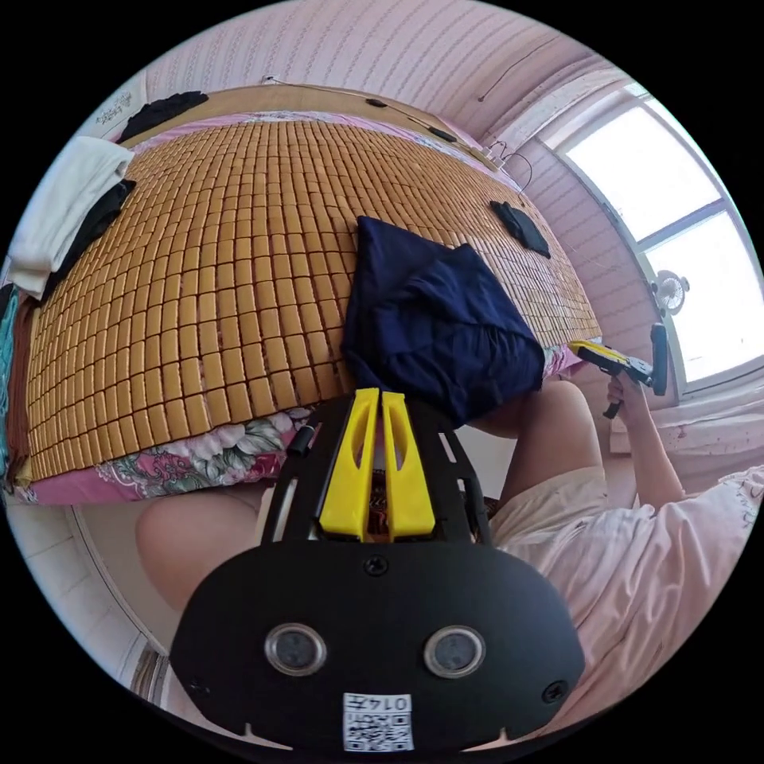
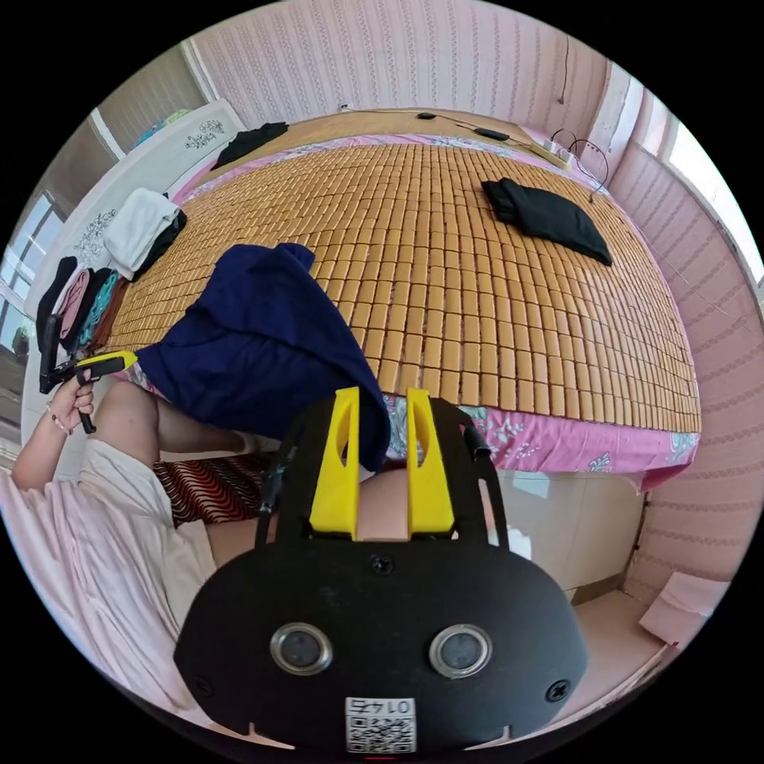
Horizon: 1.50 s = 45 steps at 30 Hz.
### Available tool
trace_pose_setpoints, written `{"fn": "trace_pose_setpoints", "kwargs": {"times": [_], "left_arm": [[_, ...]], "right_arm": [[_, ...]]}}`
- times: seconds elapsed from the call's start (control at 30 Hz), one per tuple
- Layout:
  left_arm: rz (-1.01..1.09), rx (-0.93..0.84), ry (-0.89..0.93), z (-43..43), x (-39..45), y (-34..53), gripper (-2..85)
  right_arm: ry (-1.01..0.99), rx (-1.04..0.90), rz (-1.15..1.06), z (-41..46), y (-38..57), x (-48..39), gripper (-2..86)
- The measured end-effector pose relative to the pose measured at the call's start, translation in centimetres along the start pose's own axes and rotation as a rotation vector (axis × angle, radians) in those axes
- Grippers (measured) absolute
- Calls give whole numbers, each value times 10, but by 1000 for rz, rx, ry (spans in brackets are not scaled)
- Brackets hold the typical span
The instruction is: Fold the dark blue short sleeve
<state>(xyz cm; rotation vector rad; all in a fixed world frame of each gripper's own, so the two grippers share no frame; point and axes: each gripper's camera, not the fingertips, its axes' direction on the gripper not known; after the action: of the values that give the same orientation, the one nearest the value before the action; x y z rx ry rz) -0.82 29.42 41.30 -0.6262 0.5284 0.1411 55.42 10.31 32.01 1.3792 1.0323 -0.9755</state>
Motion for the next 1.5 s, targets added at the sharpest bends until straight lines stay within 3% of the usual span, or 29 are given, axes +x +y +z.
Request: {"fn": "trace_pose_setpoints", "kwargs": {"times": [0.1, 0.23, 0.33, 0.5, 0.67, 0.8, 0.93, 1.17, 1.3, 1.5], "left_arm": [[96, -8, 8, -23, -3, 14, 41], [123, -51, -88, -34, -12, 23, 75], [146, -123, -140, -22, -11, 20, 92], [174, -225, -273, -4, -7, 29, 48], [177, -215, -163, -37, -15, 56, -1], [130, -44, -4, -96, -21, 88, -9], [116, 248, 200, -185, -21, 121, -10], [156, 712, 290, -335, -22, 169, -10], [209, 960, 308, -428, -21, 211, -10], [339, 1225, 270, -524, 8, 292, -10]], "right_arm": [[-86, -104, -3, 20, -6, -18, 134], [69, -294, -26, 67, -16, -39, 136], [59, -409, -25, 98, -24, -45, 129], [80, -411, -34, 125, -27, -54, 15], [30, -352, -47, 110, -16, -47, -8], [-83, -179, -36, 56, -4, -33, -9], [-401, 176, 5, -27, 15, 4, -8], [-765, 672, 82, -112, 34, 44, -5], [-819, 820, -5, -167, 38, 36, -5], [-741, 992, -182, -257, 53, -1, -5]]}}
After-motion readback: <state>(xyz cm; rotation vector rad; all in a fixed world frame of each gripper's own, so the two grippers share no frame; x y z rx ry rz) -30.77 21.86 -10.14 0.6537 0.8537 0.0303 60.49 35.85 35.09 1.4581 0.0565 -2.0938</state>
